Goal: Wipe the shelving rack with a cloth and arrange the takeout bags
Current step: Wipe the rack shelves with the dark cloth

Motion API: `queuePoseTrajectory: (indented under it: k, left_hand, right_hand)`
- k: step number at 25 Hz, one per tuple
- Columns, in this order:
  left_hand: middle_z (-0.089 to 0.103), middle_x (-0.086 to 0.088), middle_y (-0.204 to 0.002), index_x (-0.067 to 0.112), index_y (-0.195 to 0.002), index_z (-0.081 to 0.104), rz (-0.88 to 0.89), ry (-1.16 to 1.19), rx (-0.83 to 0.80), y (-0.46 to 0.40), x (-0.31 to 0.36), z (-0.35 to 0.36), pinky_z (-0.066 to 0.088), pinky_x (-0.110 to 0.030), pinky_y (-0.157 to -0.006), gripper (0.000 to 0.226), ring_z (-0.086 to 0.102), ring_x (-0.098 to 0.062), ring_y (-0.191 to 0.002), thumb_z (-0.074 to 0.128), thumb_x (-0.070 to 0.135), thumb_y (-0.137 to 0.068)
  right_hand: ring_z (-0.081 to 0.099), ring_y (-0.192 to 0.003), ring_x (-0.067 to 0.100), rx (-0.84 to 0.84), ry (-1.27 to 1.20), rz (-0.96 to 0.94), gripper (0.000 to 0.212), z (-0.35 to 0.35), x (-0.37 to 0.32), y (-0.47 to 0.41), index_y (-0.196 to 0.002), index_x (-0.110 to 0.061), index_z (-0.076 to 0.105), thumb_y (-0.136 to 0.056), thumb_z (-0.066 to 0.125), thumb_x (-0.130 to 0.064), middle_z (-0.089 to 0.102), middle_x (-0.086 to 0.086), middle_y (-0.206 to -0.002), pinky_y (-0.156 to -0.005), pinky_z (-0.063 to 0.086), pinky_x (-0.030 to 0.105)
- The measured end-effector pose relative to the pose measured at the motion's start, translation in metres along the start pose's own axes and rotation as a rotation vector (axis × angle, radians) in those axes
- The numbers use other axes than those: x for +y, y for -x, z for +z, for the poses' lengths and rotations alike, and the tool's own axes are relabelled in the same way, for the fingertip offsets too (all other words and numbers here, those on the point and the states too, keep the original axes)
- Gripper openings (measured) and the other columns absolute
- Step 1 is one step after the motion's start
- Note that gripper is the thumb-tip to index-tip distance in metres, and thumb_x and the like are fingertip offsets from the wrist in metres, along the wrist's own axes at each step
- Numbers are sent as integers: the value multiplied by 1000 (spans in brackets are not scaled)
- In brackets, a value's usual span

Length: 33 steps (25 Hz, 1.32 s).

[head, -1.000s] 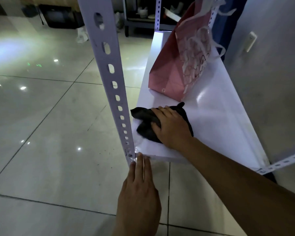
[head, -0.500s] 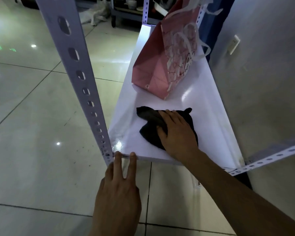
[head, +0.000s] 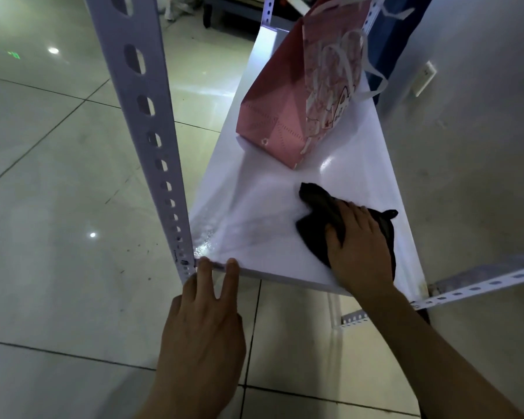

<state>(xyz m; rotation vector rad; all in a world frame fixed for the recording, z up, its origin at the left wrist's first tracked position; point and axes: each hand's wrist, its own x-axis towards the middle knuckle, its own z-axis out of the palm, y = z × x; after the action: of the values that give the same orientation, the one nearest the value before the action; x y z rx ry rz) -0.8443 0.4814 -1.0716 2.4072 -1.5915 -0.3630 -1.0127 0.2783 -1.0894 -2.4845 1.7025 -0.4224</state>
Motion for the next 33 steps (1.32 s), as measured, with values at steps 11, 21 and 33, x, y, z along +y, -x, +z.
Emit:
queuePoseTrajectory:
  k: [11,21,33]
  left_hand:
    - [20,-19,-156,19,-156,18,22,-19,23,1,5,-3,46,-33,-90,71,50,-30,-117,47,22,-91]
    - [45,-36,-135,2,-140,49,2,-140,-13,-6,12,5,50,-42,-65,60,62,-44,-85,64,16,-84]
    - [50,-32,-123,4,-132,54,36,-148,82,-7,7,10,48,-45,-66,49,59,-44,-86,59,21,-86]
  right_hand:
    - [37,-145,30,-35,6,-30,56,9,-8,-5,-151,-17,43,-101,36,-40,48,8,-154,-121,25,46]
    - [28,-151,24,-87,-154,-302,56,31,-80,-5,-154,-25,42,-101,46,-43,41,4,-159,-125,17,42]
    - [41,-141,35,117,-9,17,56,8,2,39,-149,-26,46,-100,39,-53,51,9,-149,-117,29,54]
